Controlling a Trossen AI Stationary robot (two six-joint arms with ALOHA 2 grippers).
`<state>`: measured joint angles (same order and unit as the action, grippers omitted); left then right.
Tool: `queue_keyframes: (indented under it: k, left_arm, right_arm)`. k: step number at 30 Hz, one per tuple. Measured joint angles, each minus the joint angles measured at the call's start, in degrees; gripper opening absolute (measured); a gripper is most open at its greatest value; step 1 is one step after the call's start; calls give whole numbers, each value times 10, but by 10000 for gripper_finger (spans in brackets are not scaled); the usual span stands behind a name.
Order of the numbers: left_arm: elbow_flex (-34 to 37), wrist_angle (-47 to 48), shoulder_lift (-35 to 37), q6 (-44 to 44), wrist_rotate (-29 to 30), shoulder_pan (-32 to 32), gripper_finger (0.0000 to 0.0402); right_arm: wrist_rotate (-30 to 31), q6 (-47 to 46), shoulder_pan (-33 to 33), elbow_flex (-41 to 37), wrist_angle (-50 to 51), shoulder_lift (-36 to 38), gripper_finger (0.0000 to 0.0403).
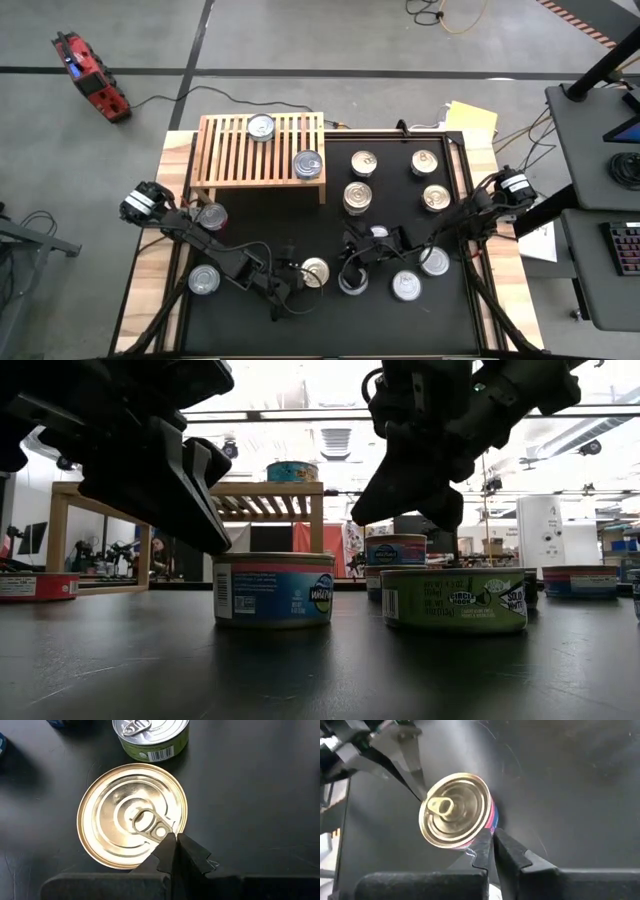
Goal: Stack canned seafood by type on shelf
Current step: Put the blue pink tuna can on the shelf
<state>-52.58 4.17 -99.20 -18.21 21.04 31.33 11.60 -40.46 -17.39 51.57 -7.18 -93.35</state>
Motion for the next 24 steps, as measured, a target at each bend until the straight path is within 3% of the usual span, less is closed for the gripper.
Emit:
queue_keyframes:
  k: [4,10,24]
  left_arm:
    - [-1,-17,-1,22,10,1,0]
    - [-2,-5,-4,25,70,1,0]
    - [-4,-13,-33,24,80,8,0]
  right_arm:
    - [0,2,0,-1,-10,-6,32]
    - [5,4,0,0,-25,-5,68]
    - [5,-7,0,0,-43,-5,161]
